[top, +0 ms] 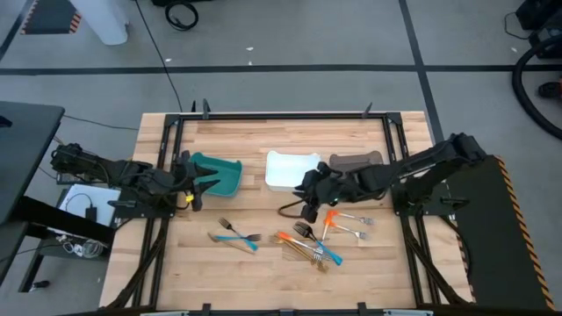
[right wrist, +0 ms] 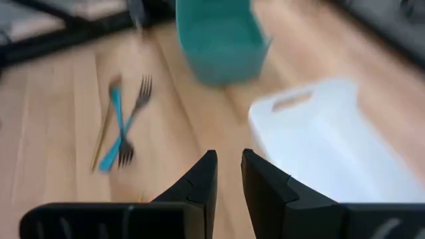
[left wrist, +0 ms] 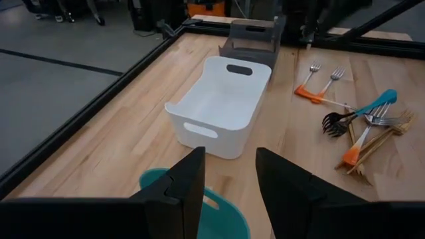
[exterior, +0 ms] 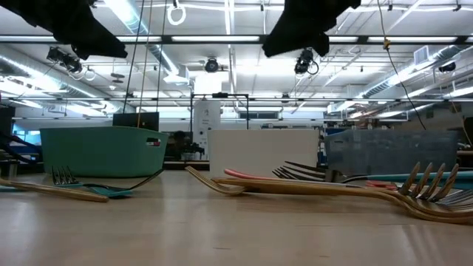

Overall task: Sort silverware by color (type)
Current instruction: Put the top right orange fork into the transparent black bin

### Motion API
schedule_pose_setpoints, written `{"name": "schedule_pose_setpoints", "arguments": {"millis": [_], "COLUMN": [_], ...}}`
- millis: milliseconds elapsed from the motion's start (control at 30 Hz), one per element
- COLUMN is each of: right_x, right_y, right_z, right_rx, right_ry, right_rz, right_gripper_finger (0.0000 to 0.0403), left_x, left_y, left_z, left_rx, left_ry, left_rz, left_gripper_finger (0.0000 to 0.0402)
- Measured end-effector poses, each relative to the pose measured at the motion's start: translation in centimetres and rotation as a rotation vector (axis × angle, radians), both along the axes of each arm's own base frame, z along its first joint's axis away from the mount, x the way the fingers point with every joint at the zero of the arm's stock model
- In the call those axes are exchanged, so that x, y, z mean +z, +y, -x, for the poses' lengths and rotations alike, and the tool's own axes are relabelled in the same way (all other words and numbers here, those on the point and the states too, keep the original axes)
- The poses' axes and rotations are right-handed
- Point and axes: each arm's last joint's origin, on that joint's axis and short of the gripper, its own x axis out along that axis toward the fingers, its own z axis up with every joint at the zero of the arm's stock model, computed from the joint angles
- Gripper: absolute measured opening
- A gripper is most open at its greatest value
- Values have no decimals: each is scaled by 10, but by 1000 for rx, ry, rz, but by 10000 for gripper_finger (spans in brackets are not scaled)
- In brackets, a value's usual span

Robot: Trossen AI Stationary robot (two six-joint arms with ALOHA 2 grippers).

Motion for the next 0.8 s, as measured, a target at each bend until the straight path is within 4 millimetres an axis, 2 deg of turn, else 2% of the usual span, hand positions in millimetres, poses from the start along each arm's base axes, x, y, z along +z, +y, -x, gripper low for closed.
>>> {"name": "schedule_pose_setpoints", "arguments": {"millis": [300, 500, 667, 800], "right_x": [-28, -56, -71, -76], "right_y": [12, 17, 26, 29], "right_z": [-5, 4, 14, 26], "right_rx": [17, -47, -79, -99], "right_ry": [334, 593, 772, 864], "right_rz": [-173, -316, -312, -299], "right_gripper_finger": [77, 77, 77, 77], "left_x": [-2, -2, -3, -3], "left_y": [0, 0, 0, 0], "left_z": [1, 1, 1, 1], "left_rx": [-5, -5, -5, -9], "left_ry": [23, 29, 34, 37], "left_rz": [-15, -18, -20, -27], "left_gripper_finger": [142, 142, 142, 142]}}
